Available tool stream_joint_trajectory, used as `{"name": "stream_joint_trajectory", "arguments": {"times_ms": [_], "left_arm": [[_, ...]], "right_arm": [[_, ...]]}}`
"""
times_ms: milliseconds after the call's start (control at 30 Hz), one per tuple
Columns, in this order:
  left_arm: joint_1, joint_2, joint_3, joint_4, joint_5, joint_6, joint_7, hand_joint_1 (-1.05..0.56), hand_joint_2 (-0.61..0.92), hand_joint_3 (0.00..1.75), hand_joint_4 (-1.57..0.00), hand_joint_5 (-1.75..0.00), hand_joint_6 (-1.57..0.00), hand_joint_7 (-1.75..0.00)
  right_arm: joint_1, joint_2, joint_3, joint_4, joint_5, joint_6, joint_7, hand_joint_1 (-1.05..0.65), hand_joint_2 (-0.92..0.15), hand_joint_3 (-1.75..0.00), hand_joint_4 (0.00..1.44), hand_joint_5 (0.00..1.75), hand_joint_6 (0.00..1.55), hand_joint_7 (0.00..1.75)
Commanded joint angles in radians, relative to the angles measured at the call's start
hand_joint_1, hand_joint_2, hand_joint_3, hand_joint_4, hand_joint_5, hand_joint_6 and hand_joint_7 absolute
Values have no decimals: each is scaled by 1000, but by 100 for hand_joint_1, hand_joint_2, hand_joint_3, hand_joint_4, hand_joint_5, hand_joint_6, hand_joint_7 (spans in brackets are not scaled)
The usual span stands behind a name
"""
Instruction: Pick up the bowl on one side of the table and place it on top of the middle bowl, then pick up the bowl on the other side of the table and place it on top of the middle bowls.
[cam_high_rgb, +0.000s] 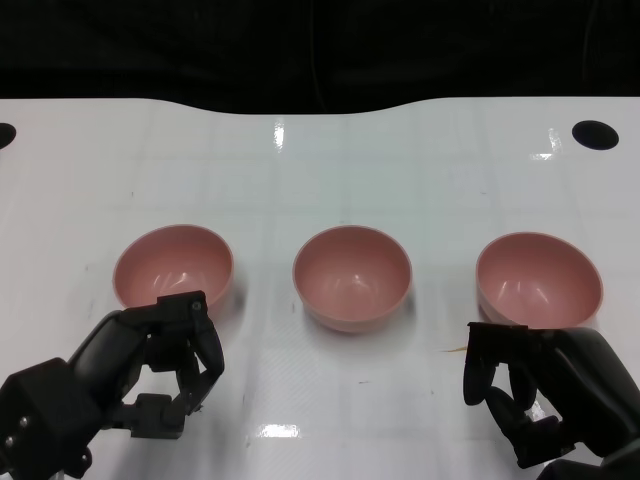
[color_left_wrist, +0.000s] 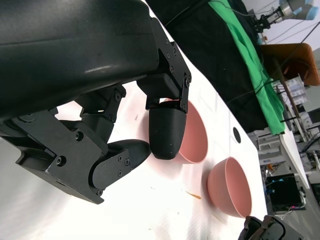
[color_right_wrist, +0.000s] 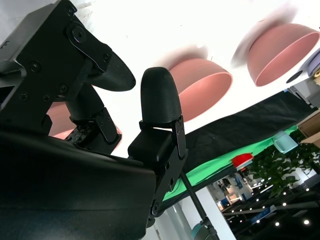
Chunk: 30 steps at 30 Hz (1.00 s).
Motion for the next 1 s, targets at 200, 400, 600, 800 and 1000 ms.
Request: {"name": "stream_joint_trajectory", "arguments": {"times_ms": [200, 400, 600, 800, 1000], "left_arm": [[30, 15, 10, -71, -32, 90, -12, -13, 54, 111, -76, -175, -66, -166], [57, 22, 3, -136, -37, 164, -15, -9, 50, 111, -73, -175, -63, -166], [68, 27, -5, -184, 21, 203, 12, -10, 56, 104, -69, -175, -60, -171], [63, 33, 1, -199, 3, 243, -5, -8, 57, 106, -69, -175, -60, -170], [68, 34, -2, -229, 5, 295, 3, -6, 56, 107, -68, -175, -59, -169]], "right_arm": [[21, -6, -15, -39, 22, 22, 17, -7, -19, -152, 93, 175, 82, 153], [34, -6, -12, -74, 24, 56, 42, -8, -20, -152, 92, 175, 81, 154], [39, -6, -12, -92, 29, 70, 60, -7, -20, -151, 92, 175, 81, 154], [29, -4, -10, -84, 28, 68, 59, -7, -20, -151, 93, 175, 81, 155], [28, -7, -11, -84, 33, 72, 68, -8, -20, -152, 93, 175, 81, 152]]}}
